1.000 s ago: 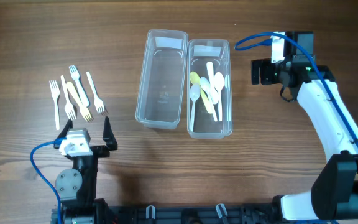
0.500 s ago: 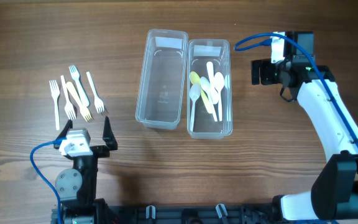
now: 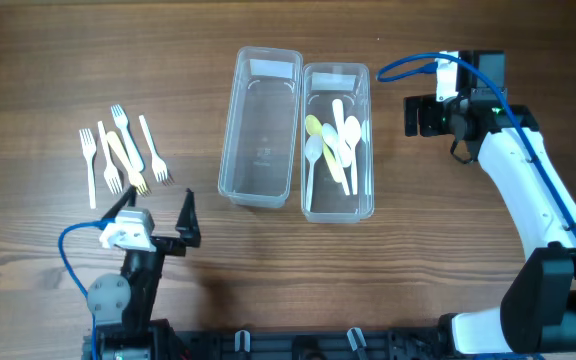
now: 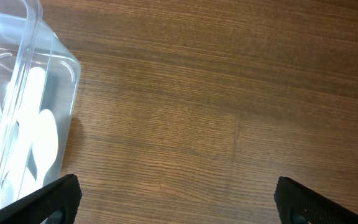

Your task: Pack container

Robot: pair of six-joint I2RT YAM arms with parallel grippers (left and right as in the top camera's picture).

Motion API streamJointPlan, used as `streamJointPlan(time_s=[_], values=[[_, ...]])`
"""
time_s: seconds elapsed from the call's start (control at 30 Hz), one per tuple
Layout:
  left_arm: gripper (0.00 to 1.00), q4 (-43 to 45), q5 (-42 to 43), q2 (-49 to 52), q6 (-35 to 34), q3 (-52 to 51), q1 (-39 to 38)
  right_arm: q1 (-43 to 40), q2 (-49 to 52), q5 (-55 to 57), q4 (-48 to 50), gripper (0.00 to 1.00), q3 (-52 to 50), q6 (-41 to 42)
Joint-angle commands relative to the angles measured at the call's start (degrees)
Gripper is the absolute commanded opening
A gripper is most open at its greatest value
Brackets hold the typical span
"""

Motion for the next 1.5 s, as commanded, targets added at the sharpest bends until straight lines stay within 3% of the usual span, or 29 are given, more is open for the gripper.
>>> streamJointPlan(time_s=[0.0,0.2,0.37,0.5,0.93,1.03,1.47], values=[[1.0,-5.62,0.13,4.87,-5.25,5.77,-0.33,0.04,-0.28,1.2,0.17,1.0,0.11,-0.7],[1.0,-11.32,-1.9,23.06,-4.74,22.95,-0.33,0.04,-0.28,1.2,0.17,1.0,0.11,-0.7],[1.0,-26.88,-5.53,44.72,-4.76,48.24,-0.33,0.04,-0.28,1.2,0.17,1.0,0.11,-0.7],[1.0,-35.32,-7.21,57.99,-4.79,60.72,-0.33,0.04,-0.28,1.2,0.17,1.0,0.11,-0.7],[1.0,-33.2,-7.39,80.89,-4.94,62.66,-0.2,0.04,-0.28,1.2,0.17,1.0,0.11,-0.7],[0.77,-32.59,-10.54,84.72,-4.96,62.66,-0.2,0.04,-0.28,1.18,0.17,1.0,0.11,-0.7],[0.71,-29.46,-13.84,99.56,-5.01,62.66,-0.2,0.04,-0.28,1.2,0.17,1.0,0.11,-0.7]])
